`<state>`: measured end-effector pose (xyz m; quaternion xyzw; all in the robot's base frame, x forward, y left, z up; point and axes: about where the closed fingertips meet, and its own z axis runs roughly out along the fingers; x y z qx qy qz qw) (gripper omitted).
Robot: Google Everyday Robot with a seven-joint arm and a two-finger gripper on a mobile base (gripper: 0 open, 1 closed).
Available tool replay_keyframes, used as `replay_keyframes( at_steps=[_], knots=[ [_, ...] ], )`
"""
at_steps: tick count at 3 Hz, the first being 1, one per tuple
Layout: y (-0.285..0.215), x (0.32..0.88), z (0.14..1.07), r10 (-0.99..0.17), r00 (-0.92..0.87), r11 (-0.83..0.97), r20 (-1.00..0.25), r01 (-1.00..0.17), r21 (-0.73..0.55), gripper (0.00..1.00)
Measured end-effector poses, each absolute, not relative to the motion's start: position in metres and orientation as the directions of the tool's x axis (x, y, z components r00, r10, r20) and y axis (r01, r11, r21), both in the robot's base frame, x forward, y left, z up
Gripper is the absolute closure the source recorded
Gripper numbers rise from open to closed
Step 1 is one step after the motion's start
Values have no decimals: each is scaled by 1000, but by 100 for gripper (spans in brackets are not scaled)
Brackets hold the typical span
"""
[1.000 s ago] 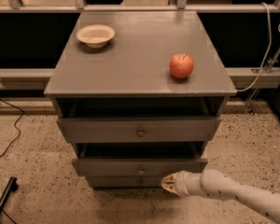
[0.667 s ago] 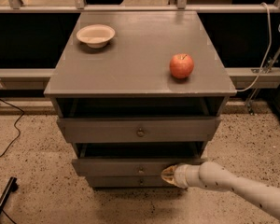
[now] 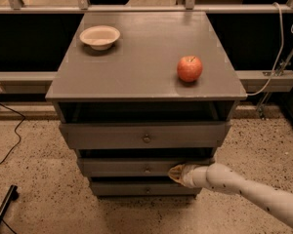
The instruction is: Close middle drawer
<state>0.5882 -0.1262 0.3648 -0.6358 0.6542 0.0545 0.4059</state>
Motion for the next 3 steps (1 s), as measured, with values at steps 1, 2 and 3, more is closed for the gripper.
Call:
replay_keyframes(
  at_steps=[1, 2, 3],
  knots=[
    [-127, 590, 366, -772, 135, 209, -621, -869, -449, 100],
    [-131, 573, 358, -750, 125, 224, -650, -876, -426, 100],
    [-144, 540, 358, -729, 114, 238, -675, -882, -406, 100]
  ],
)
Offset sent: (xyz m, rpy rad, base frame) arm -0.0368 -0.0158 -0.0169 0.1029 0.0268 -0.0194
